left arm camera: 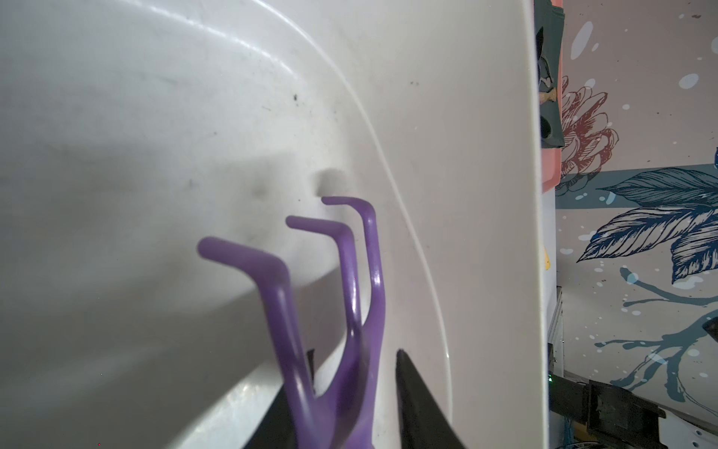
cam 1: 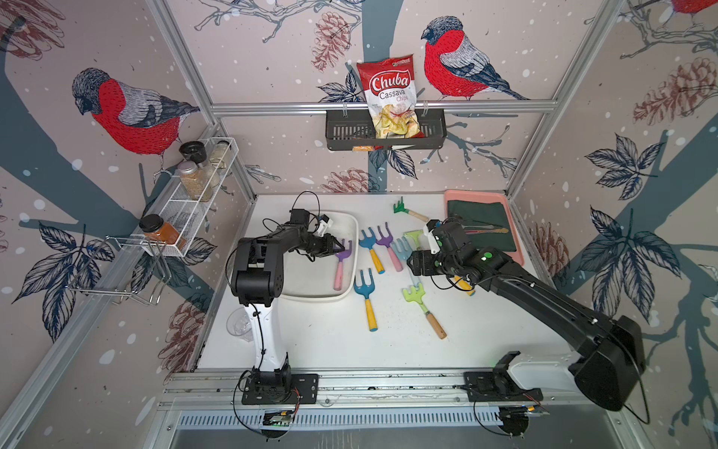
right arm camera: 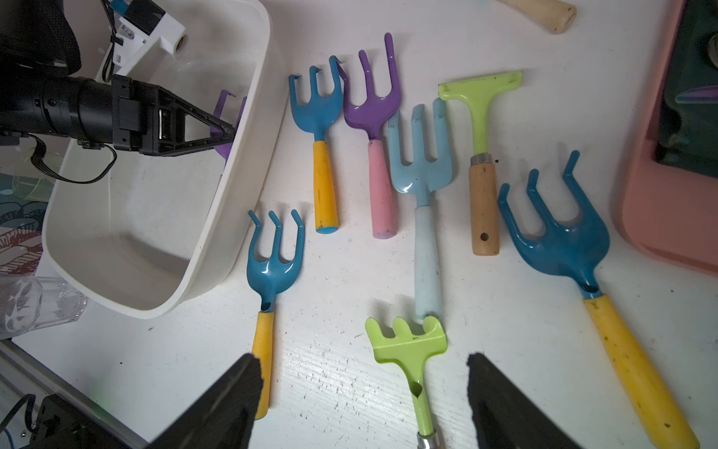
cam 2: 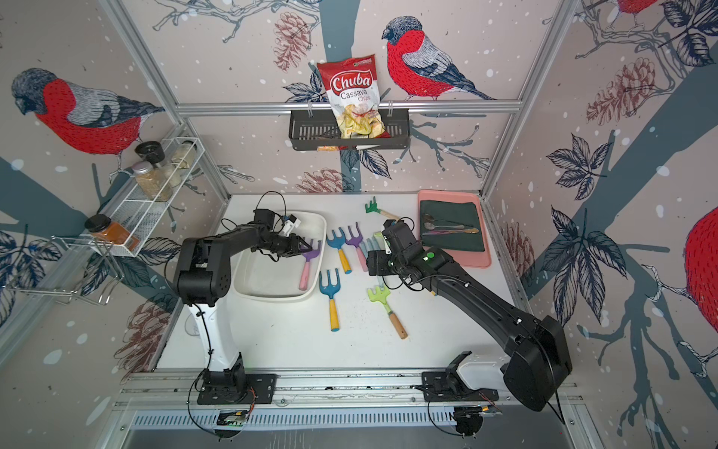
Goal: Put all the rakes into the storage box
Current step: Place the rake in the storage box.
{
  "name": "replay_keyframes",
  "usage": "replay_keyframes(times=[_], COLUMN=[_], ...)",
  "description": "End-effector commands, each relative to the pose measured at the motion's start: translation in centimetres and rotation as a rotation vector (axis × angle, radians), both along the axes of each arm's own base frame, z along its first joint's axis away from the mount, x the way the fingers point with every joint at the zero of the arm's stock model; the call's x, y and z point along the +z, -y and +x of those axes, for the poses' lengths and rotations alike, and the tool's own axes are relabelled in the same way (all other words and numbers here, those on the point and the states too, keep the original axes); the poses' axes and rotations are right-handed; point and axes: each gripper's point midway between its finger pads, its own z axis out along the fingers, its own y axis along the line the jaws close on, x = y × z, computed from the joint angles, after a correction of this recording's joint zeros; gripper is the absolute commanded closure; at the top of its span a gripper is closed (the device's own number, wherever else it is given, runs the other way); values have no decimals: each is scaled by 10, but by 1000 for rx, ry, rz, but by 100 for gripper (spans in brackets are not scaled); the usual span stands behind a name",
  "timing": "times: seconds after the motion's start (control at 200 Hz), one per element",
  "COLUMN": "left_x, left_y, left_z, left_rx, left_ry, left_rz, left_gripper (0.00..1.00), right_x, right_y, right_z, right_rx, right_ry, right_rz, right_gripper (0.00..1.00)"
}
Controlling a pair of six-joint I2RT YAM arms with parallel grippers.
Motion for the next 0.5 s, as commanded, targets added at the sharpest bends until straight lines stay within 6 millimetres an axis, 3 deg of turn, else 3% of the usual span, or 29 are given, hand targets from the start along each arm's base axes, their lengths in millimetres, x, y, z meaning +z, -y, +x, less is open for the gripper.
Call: replay_keyframes(times=[0.0,0.285,0.495], left_x=[-3,-5,6], left_y=[-5,-10,-12], left_z=[-4,-5,-4], left_rx=[-4,7,21], left_ry=[2,6,35], left_rz=[25,64,77], left_gripper=[56,41,25], right_x=[0,-10,-41], right_y=[4,16,41], right_z=[-1,-5,-18], right_rx=[5,-11,-61], right_ry=[6,-10,-64], right_rz=[-30,-80,-191], right_gripper=[14,13,13])
